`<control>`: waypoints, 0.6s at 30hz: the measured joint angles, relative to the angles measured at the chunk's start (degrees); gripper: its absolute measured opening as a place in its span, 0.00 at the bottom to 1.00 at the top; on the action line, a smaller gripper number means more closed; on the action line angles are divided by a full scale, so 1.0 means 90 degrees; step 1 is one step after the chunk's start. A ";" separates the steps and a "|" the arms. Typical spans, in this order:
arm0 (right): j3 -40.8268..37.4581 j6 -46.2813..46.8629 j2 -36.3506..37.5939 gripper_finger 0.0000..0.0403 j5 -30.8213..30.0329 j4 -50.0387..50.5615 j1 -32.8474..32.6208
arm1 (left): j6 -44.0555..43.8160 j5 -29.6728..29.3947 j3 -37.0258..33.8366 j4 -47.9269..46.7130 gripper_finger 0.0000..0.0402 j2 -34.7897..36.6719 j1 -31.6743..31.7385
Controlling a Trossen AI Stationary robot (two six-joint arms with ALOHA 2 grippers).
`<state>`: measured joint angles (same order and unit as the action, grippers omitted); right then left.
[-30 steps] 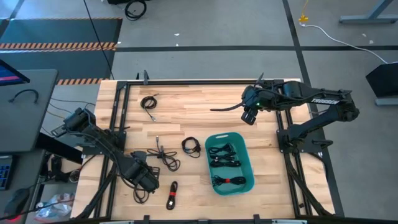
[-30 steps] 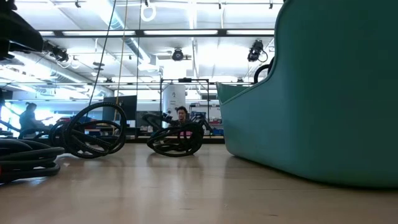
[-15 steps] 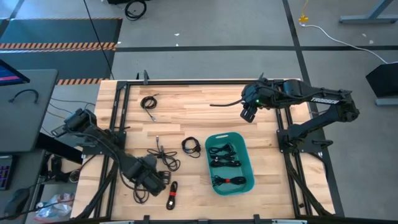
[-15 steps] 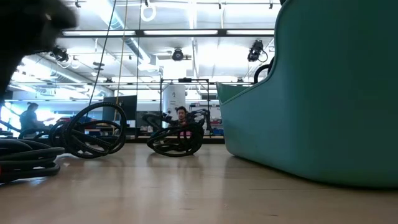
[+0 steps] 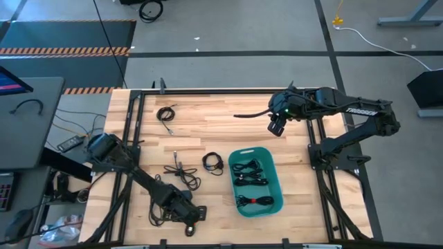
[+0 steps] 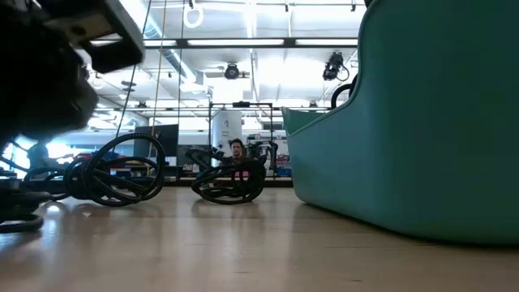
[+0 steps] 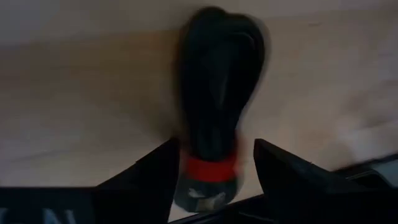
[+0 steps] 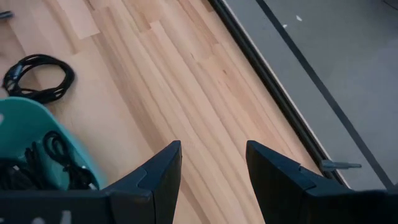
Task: Pick and place USB-C Cables
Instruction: Put the black charger cable into the green bin
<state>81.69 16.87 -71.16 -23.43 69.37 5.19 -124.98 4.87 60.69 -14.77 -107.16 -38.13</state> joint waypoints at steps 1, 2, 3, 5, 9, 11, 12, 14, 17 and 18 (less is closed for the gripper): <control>0.0000 -0.0019 0.0000 0.46 0.0037 -0.0006 0.0000 | -0.0009 -0.0002 -0.0003 0.0037 0.53 -0.0024 0.0010; 0.0000 -0.0052 0.0000 0.46 0.0077 -0.0019 0.0000 | 0.0002 -0.0024 0.0001 0.0047 0.52 -0.0034 0.0011; 0.0000 -0.0062 0.0000 0.46 0.0092 -0.0038 0.0000 | 0.0017 -0.0056 0.0000 0.0039 0.51 -0.0036 0.0013; 0.0000 -0.0074 0.0000 0.46 0.0110 -0.0034 0.0000 | 0.0077 -0.0110 0.0007 -0.0036 0.50 -0.0036 0.0040; 0.0000 -0.0139 0.0000 0.46 0.0118 -0.0037 0.0000 | 0.0163 -0.0111 0.0003 -0.0183 0.45 -0.0024 0.0041; 0.0000 -0.0178 0.0000 0.46 0.0118 -0.0037 0.0000 | 0.0287 -0.0107 0.0002 -0.0234 0.39 -0.0026 0.0041; 0.0000 -0.0183 0.0000 0.46 0.0118 -0.0034 0.0000 | 0.0320 -0.0107 0.0002 -0.0266 0.35 -0.0026 0.0039; 0.0000 -0.0183 0.0000 0.46 0.0118 -0.0037 0.0000 | 0.0465 -0.0104 0.0000 -0.0310 0.26 -0.0029 0.0039; 0.0000 -0.0183 0.0000 0.46 0.0118 -0.0037 0.0000 | 0.0707 -0.0159 -0.0001 -0.0308 0.12 -0.0035 0.0061; 0.0000 -0.0183 0.0000 0.46 0.0118 -0.0037 0.0000 | 0.0799 -0.0158 0.0000 -0.0300 0.12 -0.0035 0.0079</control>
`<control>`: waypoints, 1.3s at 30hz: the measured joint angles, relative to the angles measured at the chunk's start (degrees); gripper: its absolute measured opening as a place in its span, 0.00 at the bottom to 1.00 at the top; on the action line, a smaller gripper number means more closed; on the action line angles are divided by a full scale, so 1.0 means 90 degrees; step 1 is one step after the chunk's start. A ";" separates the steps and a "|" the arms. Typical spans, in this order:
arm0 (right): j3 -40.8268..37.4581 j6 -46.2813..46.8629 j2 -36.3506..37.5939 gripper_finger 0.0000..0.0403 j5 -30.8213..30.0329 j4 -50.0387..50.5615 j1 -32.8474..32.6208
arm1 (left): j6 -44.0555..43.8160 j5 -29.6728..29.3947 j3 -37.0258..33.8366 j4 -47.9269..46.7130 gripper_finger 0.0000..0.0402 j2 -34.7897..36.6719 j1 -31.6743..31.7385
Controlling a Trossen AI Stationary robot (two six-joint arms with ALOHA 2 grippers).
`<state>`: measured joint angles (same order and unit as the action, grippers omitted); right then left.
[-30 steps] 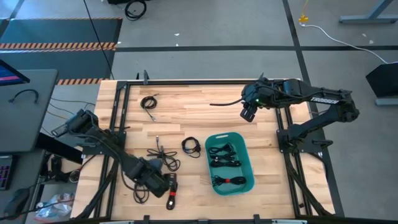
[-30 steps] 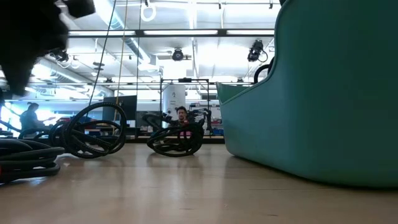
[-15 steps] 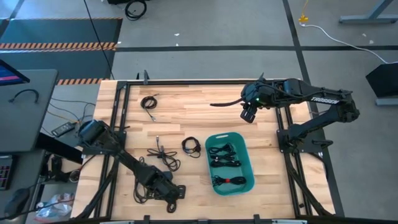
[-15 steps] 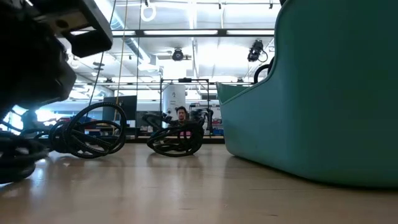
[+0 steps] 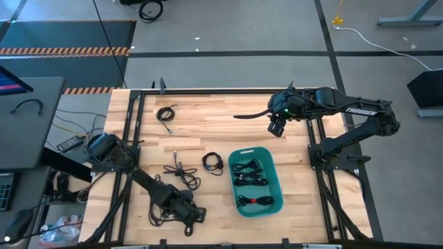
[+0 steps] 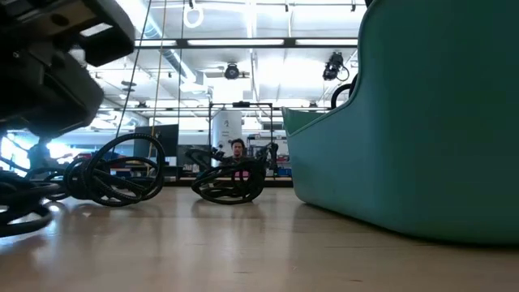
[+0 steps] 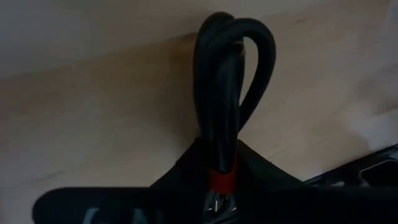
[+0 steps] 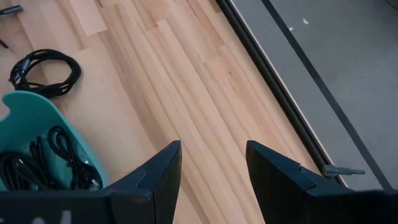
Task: Pick and place USB-C Cables
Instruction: Put the black charger cable into the green bin
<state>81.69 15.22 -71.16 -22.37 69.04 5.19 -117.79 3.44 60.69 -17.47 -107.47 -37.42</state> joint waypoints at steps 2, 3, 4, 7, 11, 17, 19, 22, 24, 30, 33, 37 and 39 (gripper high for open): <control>0.0000 0.0002 0.0000 0.46 0.0000 0.0000 0.0000 | 0.0184 -0.0005 0.0001 0.0006 0.12 0.0003 0.0055; 0.0000 0.0010 0.0000 0.46 0.0000 -0.0002 0.0000 | 0.0337 -0.0005 0.0012 -0.0008 0.12 0.0009 0.0097; 0.0000 0.0022 0.0000 0.46 0.0000 -0.0002 0.0000 | 0.0521 0.0000 0.0043 -0.0048 0.12 0.0009 0.0145; 0.0000 0.0022 0.0000 0.46 0.0000 -0.0010 0.0000 | 0.1181 -0.0044 0.0208 -0.0381 0.12 0.0038 0.0355; 0.0000 0.0144 0.0000 0.46 0.0000 -0.0044 0.0000 | 0.2325 -0.0148 0.0693 -0.1439 0.12 0.0211 0.0743; 0.0000 0.0192 0.0000 0.46 0.0000 -0.0046 0.0000 | 0.4127 -0.0364 0.1846 -0.3752 0.12 0.0665 0.1384; 0.0000 0.0194 0.0000 0.46 -0.0002 -0.0048 0.0000 | 0.4740 -0.0504 0.2332 -0.4417 0.12 0.0814 0.1600; 0.0000 0.0217 0.0000 0.46 -0.0001 -0.0055 0.0000 | 0.5595 -0.0826 0.3067 -0.5156 0.12 0.0971 0.1922; 0.0000 0.0281 -0.0002 0.46 0.0000 -0.0059 0.0000 | 0.6222 -0.1016 0.3605 -0.5455 0.12 0.0980 0.2138; 0.0000 0.0316 -0.0002 0.46 -0.0002 -0.0095 0.0000 | 0.8186 -0.1146 0.4671 -0.5700 0.12 0.0990 0.2724; 0.0000 0.0313 -0.0002 0.46 -0.0002 -0.0097 0.0026 | 0.9103 -0.1090 0.4897 -0.5674 0.12 0.0999 0.2898; 0.0000 0.0308 -0.0002 0.46 -0.0002 -0.0095 0.0137 | 0.9846 -0.0686 0.4951 -0.5676 0.12 0.0990 0.3045; 0.0000 0.0299 -0.0002 0.46 -0.0002 -0.0095 0.0212 | 1.0036 -0.0533 0.4959 -0.5673 0.12 0.0991 0.3085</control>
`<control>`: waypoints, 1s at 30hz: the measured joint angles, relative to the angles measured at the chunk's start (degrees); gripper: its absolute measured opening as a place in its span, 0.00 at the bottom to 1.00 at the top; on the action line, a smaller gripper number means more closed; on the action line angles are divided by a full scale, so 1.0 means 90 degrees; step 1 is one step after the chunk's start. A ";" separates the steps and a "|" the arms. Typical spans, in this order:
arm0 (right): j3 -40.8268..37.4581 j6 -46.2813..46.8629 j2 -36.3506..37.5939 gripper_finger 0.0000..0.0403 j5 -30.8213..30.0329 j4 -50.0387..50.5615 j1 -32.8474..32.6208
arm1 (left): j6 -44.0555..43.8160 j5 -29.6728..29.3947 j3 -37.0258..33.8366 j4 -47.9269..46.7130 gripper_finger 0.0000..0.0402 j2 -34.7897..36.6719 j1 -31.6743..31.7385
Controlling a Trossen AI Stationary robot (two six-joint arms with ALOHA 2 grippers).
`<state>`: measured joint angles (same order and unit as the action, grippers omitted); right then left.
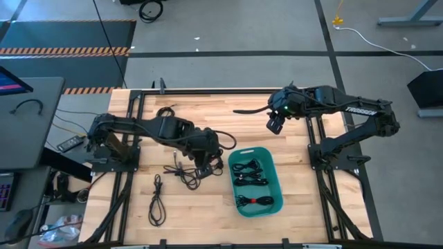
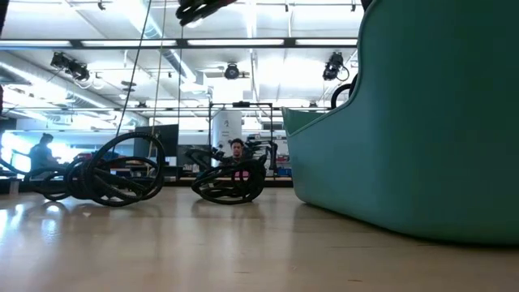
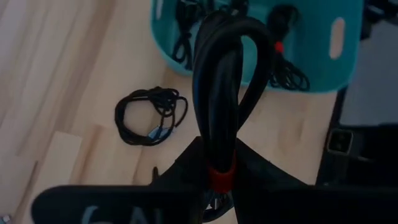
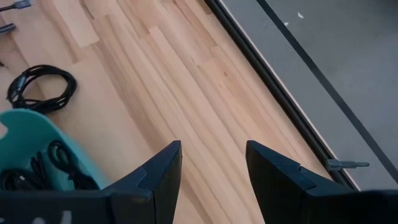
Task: Pick and place USB-C Cables
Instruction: Put the black charger cable into the green bin
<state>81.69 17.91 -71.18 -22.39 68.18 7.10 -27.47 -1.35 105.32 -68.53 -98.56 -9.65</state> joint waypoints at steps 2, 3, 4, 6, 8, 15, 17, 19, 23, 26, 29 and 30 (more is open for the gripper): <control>0.0000 -0.0047 0.0003 0.46 0.0000 0.0000 0.0092 | 0.0160 0.0134 0.0000 0.0003 0.12 -0.0001 0.0030; 0.0000 -0.0077 0.0005 0.46 -0.0002 0.0000 0.0146 | 0.0250 0.0152 0.0000 0.0005 0.12 -0.0001 0.0040; 0.0000 -0.0107 0.0005 0.46 -0.0009 -0.0006 0.0210 | 0.0312 0.0156 0.0000 0.0011 0.12 0.0000 0.0056; 0.0000 -0.0104 0.0005 0.46 0.0028 -0.0053 0.0350 | 0.0411 0.0156 0.0000 0.0012 0.12 -0.0001 0.0060; 0.0000 -0.0047 0.0005 0.46 0.0346 -0.0059 0.0483 | 0.0498 0.0156 0.0000 0.0015 0.12 0.0000 0.0065; -0.0032 -0.0044 -0.0001 0.46 0.1868 -0.0095 0.0499 | 0.0631 0.0162 0.0000 0.0013 0.12 0.0001 0.0061; -0.0159 -0.0077 -0.0003 0.46 0.1942 -0.0124 0.0371 | 0.0632 0.0161 0.0000 0.0012 0.12 0.0001 0.0061; -0.0363 -0.0052 -0.0007 0.45 0.2025 -0.0229 0.0214 | 0.0630 0.0161 0.0000 0.0012 0.12 0.0001 0.0061; -0.1165 0.0089 -0.0007 0.40 0.2614 -0.0873 -0.0027 | 0.0628 0.0159 0.0000 0.0010 0.12 0.0001 0.0061; -0.1922 0.0208 -0.0009 0.35 0.3048 -0.1690 -0.0173 | 0.0621 0.0161 0.0001 0.0010 0.12 0.0001 0.0061; -0.2517 0.0321 -0.0010 0.30 0.3236 -0.2352 -0.0281 | 0.0559 0.0161 0.0002 0.0010 0.12 0.0001 0.0061; -0.2656 0.0328 -0.0010 0.29 0.3282 -0.2523 -0.0300 | 0.0526 0.0159 0.0002 0.0010 0.12 0.0001 0.0061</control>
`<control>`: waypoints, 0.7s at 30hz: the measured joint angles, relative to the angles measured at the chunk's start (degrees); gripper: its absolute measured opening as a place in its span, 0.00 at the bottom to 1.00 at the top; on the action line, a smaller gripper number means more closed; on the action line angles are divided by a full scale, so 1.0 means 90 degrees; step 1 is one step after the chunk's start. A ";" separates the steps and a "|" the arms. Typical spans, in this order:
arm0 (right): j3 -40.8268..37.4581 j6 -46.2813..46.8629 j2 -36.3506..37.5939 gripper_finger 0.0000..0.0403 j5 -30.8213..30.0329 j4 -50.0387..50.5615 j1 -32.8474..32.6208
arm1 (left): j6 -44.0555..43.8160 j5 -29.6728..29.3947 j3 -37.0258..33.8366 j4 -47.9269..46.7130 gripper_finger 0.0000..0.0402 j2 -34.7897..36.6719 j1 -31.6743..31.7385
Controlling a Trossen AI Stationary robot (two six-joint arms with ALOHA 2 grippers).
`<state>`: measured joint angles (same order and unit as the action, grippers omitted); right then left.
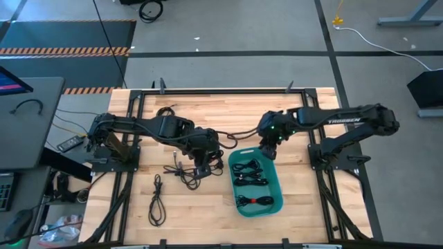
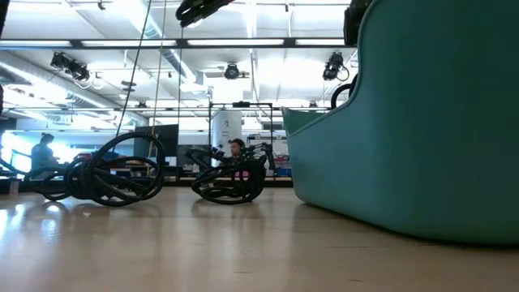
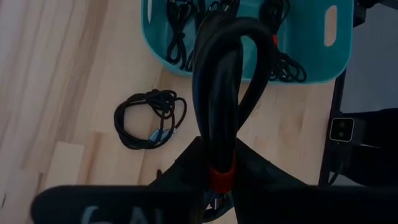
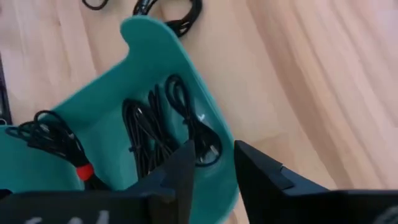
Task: Pick and place USB-C Cables
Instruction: Put the black charger cable into the green bin
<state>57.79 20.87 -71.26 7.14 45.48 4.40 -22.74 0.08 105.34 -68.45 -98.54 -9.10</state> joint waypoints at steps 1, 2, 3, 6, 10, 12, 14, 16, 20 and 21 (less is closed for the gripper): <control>-0.0106 0.0006 0.0000 0.27 0.0032 -0.0090 -0.0016 | -0.0023 0.0000 0.0000 0.0000 0.12 0.0000 0.0000; -0.0184 0.0021 0.0000 0.26 0.0048 -0.0134 -0.0029 | -0.0031 0.0000 0.0000 0.0000 0.12 0.0000 0.0000; -0.0232 0.0012 0.0000 0.25 0.0057 -0.0146 -0.0040 | -0.0051 0.0000 0.0000 0.0000 0.12 0.0000 0.0000; -0.0261 -0.0176 0.0000 0.24 0.0156 -0.0151 -0.0067 | -0.0070 0.0001 0.0000 0.0000 0.12 0.0000 0.0000; -0.0261 -0.0449 0.0000 0.25 0.0137 -0.0149 -0.0062 | -0.0190 0.0002 0.0000 0.0000 0.12 0.0000 0.0000; -0.0261 -0.0560 0.0000 0.27 -0.0002 -0.0145 -0.0031 | -0.0231 0.0002 0.0000 0.0000 0.12 0.0000 0.0000; -0.0261 -0.0656 0.0000 0.29 -0.0072 -0.0144 0.0021 | -0.0236 0.0002 0.0000 0.0000 0.12 0.0002 0.0000; -0.0261 -0.0709 0.0000 0.31 -0.0146 -0.0135 0.0081 | -0.0239 0.0002 0.0000 0.0000 0.12 0.0002 0.0000; -0.0253 -0.0772 -0.0068 0.37 -0.0168 -0.0051 0.0185 | -0.0239 0.0002 0.0000 0.0002 0.12 0.0002 0.0000; -0.0253 -0.0773 -0.0118 0.39 -0.0168 0.0005 0.0198 | -0.0241 0.0002 0.0000 0.0002 0.12 0.0002 0.0000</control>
<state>55.51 13.91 -72.33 5.63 45.52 6.18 -24.90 0.10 105.34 -68.42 -98.52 -9.10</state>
